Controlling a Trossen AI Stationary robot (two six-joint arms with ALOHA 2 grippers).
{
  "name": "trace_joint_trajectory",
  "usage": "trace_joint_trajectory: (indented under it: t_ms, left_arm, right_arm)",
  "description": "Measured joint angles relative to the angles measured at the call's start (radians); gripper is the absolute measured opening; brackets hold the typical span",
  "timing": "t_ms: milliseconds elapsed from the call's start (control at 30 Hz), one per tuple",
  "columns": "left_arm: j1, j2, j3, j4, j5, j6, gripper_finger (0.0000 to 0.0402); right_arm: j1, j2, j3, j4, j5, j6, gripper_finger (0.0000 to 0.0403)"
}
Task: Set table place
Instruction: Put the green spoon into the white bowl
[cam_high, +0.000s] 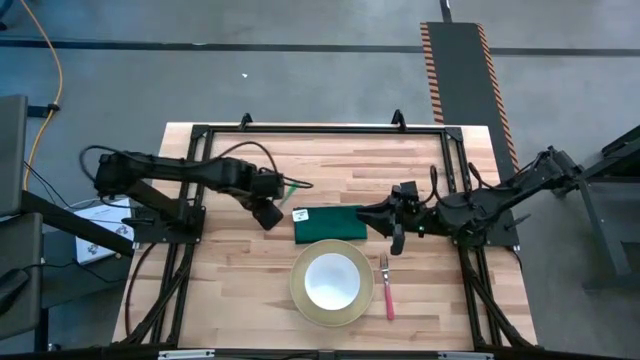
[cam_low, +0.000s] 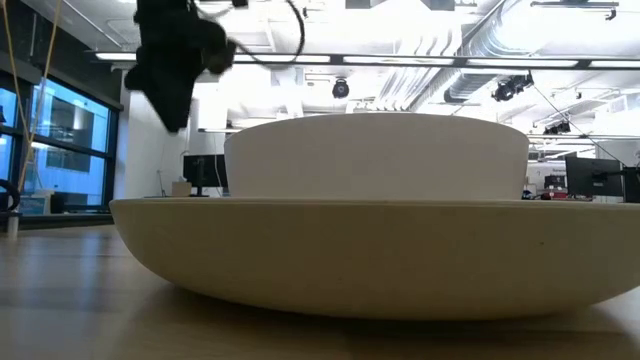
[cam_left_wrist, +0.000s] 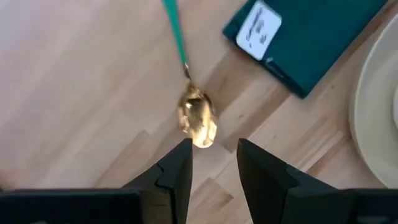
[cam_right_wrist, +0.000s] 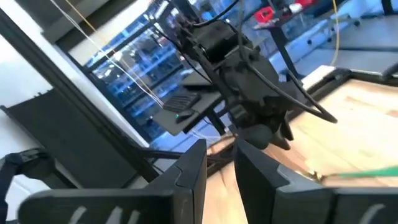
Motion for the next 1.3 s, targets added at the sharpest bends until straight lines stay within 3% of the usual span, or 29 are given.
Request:
trace_joint_trajectory:
  t_ms: [367,500,733,933,1300]
  left_arm:
    - [0.026,0.047,-0.114,0.057,0.163,-0.198,0.0115]
    - [0.027,0.046,-0.146,0.147,0.221,-0.242,0.0115]
    - [0.031,0.046,-0.238,0.244,0.252,-0.336,0.0115]
    - [0.102,0.038,-0.318,0.339,0.318,-0.340,0.0115]
    - [0.287,-0.045,-0.323,0.252,0.312,-0.248,0.0115]
  right_arm:
    - [-0.012,0.000,0.000,-0.122,-0.004,0.067,0.0071]
    - [-0.031,0.000,0.000,-0.140,-0.006,0.063,0.0071]
    - [-0.062,0.000,0.000,-0.158,-0.093,0.064,0.0071]
    - [-0.062,0.000,0.000,-0.169,-0.118,0.064,0.0071]
    - [-0.062,0.000,0.000,-0.173,-0.172,0.072,0.0071]
